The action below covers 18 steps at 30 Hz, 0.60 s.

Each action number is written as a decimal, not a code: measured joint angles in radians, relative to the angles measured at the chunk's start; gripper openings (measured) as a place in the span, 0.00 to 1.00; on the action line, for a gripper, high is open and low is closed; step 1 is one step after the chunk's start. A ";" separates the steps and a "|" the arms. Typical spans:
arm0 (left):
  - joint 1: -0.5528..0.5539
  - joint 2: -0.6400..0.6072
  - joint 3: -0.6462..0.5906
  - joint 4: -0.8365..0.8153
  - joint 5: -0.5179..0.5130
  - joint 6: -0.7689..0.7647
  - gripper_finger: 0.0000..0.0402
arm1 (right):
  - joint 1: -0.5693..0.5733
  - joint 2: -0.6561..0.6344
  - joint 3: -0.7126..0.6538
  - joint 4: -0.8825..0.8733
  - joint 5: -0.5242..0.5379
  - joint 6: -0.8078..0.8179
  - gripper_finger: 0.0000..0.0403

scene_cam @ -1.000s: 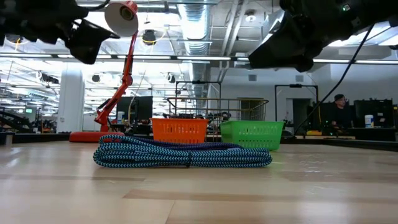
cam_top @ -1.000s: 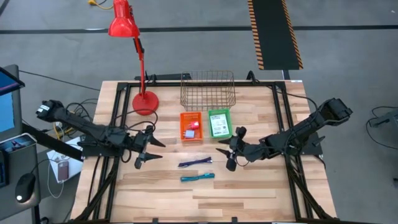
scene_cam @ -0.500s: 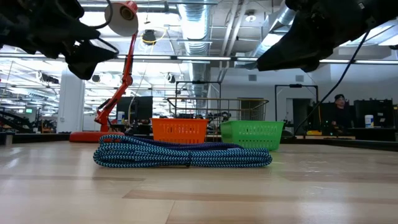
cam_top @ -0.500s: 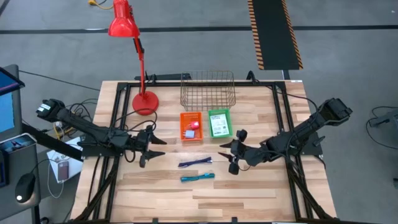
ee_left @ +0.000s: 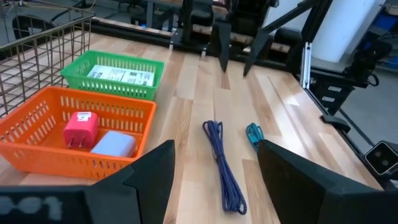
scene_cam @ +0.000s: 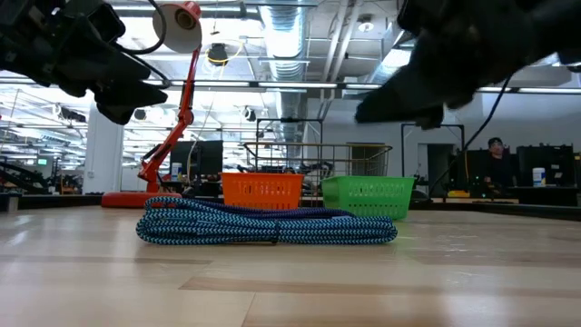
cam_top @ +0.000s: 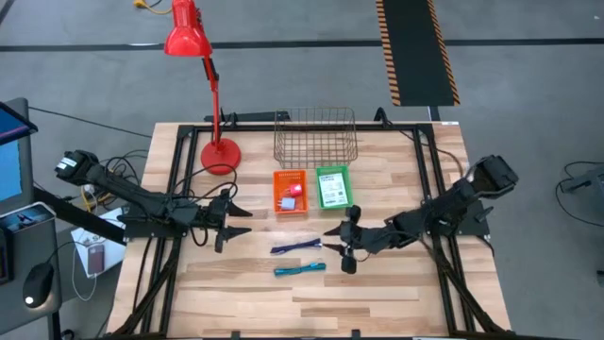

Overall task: Pick and place items into bin
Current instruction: Put the dark blue charger cable into the gold wire basket

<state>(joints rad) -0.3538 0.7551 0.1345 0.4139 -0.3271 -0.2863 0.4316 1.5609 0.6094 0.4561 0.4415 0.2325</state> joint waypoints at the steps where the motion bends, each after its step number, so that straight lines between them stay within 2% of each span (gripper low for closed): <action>1: 0.000 0.000 0.000 -0.001 0.000 0.001 0.54 | -0.008 0.021 0.004 0.005 -0.012 -0.003 0.35; 5: 0.000 0.000 0.000 -0.005 0.000 0.003 0.54 | -0.045 0.085 0.052 0.010 -0.060 -0.020 0.35; 12: 0.000 0.000 0.000 -0.006 0.000 0.001 0.54 | -0.088 0.190 0.125 -0.034 -0.227 -0.047 0.34; 18: 0.000 0.000 0.000 -0.006 -0.001 -0.010 0.54 | -0.112 0.265 0.189 -0.146 -0.245 -0.050 0.35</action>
<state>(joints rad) -0.3538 0.7551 0.1345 0.4080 -0.3279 -0.2958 0.3195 1.8254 0.7987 0.3099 0.1966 0.1829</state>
